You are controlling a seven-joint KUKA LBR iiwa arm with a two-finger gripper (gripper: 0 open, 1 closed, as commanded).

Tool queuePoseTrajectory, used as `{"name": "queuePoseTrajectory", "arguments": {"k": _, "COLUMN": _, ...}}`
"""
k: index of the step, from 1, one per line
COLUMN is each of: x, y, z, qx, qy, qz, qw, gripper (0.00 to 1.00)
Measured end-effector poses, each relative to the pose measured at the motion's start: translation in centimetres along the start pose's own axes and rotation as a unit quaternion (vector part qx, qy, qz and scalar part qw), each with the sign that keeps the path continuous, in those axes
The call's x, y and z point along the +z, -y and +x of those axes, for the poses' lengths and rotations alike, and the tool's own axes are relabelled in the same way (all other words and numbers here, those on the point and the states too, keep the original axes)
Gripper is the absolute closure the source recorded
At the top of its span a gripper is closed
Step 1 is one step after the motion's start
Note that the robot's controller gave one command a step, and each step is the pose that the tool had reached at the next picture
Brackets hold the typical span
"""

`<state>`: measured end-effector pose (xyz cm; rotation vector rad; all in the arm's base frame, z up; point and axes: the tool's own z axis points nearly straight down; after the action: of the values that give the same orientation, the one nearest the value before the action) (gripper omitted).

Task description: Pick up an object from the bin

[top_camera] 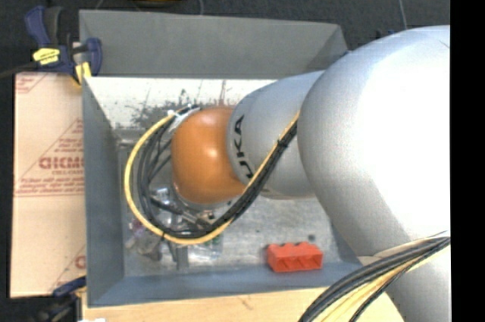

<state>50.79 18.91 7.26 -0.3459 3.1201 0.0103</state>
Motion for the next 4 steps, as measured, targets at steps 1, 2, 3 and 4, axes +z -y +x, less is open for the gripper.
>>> {"name": "queuePoseTrajectory", "arguments": {"k": 1, "x": -0.2, "y": 0.0, "z": 0.1, "qx": 0.0, "qy": -0.0044, "qz": 0.001, "qw": 1.0, "gripper": 1.0}}
{"name": "queuePoseTrajectory", "arguments": {"k": 2, "x": -12.7, "y": -0.2, "z": 1.8, "qx": 0.003, "qy": 0.0035, "qz": 0.002, "qw": 1.0, "gripper": 1.0}}
{"name": "queuePoseTrajectory", "arguments": {"k": 3, "x": -9.3, "y": -1.2, "z": 2.0, "qx": 0.033, "qy": -0.0015, "qz": 0.003, "qw": 0.9995, "gripper": 1.0}}
{"name": "queuePoseTrajectory", "arguments": {"k": 4, "x": -12.6, "y": -1.8, "z": 2.2, "qx": 0.093, "qy": 0.0016, "qz": 0.002, "qw": 0.9956, "gripper": 1.0}}
